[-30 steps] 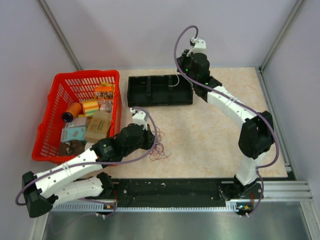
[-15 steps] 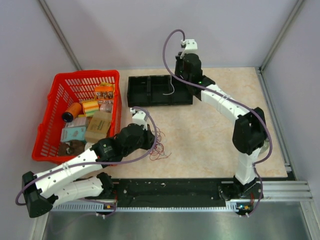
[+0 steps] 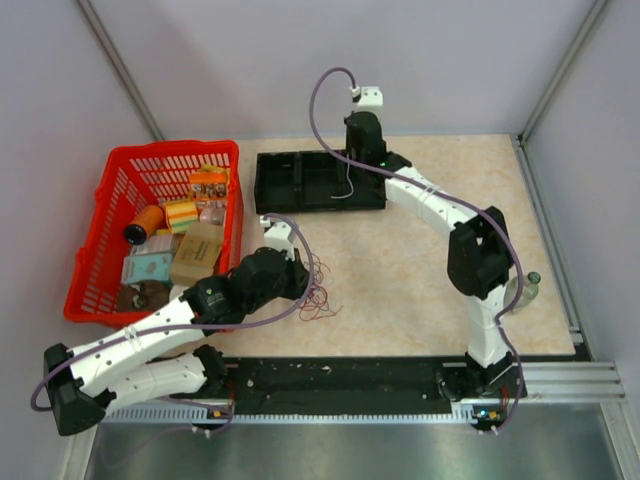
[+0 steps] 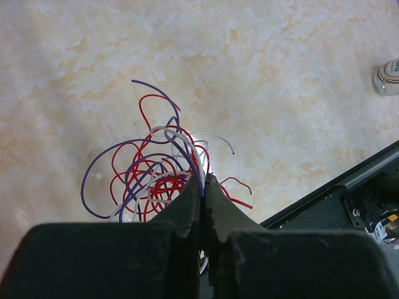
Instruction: Untangle the cables
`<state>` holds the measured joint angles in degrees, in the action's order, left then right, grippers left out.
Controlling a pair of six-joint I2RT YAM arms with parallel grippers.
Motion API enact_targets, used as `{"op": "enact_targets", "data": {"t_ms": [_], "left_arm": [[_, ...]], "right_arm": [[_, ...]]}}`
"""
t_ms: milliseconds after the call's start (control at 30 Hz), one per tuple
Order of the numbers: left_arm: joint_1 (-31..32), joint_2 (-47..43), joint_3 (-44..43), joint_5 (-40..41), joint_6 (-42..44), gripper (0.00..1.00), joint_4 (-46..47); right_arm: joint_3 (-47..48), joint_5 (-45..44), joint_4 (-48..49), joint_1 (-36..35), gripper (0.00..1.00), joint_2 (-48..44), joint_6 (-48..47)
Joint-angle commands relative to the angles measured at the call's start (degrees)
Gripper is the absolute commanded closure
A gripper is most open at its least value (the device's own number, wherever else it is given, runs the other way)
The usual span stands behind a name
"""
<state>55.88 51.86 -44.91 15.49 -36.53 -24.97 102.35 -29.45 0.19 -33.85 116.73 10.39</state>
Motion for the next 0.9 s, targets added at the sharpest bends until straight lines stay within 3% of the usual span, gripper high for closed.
{"op": "enact_targets", "data": {"t_ms": [0, 100, 500, 733, 867], "left_arm": [[0.02, -1.76, -1.41, 0.33, -0.12, 1.00, 0.72], [0.02, -2.28, -1.06, 0.60, -0.20, 1.00, 0.71], [0.02, -2.20, -0.89, 0.42, -0.20, 1.00, 1.07], [0.02, -2.64, -0.89, 0.51, -0.29, 1.00, 0.71], [0.02, -3.60, -0.62, 0.60, -0.56, 1.00, 0.54]], "right_arm": [[6.90, -10.01, -0.10, -2.72, 1.00, 0.78, -6.16], [7.25, -8.00, -0.01, -2.72, 1.00, 1.31, -8.37], [18.15, -4.66, -7.92, -5.62, 1.00, 10.53, -1.35], [17.89, -1.40, -7.83, -5.09, 1.00, 11.41, 3.40], [13.16, 2.28, -5.91, -2.29, 1.00, 10.28, 7.44]]}}
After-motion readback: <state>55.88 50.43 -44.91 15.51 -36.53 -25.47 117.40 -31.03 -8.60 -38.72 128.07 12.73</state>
